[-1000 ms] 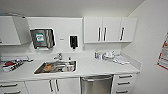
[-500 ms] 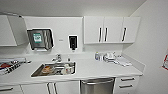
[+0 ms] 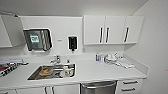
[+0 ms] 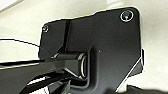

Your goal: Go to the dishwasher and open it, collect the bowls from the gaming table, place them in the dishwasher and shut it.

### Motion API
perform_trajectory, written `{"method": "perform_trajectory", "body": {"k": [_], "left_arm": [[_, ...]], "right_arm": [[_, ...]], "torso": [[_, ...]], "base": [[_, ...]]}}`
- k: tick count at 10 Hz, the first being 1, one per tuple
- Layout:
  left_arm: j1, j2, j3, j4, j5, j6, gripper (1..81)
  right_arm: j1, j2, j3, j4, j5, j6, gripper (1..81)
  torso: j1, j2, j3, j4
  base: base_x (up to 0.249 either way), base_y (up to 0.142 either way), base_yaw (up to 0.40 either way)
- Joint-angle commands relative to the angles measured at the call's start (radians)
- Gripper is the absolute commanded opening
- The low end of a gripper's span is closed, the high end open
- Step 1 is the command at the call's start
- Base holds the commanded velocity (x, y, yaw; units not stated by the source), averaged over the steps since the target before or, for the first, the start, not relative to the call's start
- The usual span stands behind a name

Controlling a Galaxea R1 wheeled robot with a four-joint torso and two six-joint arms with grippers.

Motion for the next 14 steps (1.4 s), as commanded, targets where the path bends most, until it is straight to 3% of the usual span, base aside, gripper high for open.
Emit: {"method": "perform_trajectory", "body": {"k": [1, 10, 14], "left_arm": [[-0.056, -0.015, 0.006, -0.002, 0.043, -0.003, 81.1], [-0.056, -0.012, 0.003, -0.001, 0.043, -0.003, 81.1], [-0.053, -0.017, 0.009, 0.001, 0.041, -0.003, 81.1]], "right_arm": [[0.056, -0.024, 0.01, -0.001, -0.055, -0.002, 81.1], [0.053, -0.024, 0.006, -0.001, -0.055, -0.002, 81.1], [0.055, -0.031, 0.022, 0.005, -0.055, -0.002, 81.1]], "torso": [[0.0, 0.0, 0.0, 0.0], [0.0, 0.0, 0.0, 0.0], [0.001, 0.0, 0.0, 0.0]], "base": [[0.138, 0.0, 0.0], [0.133, 0.0, 0.0], [0.0, 0.0, 0.0]]}}
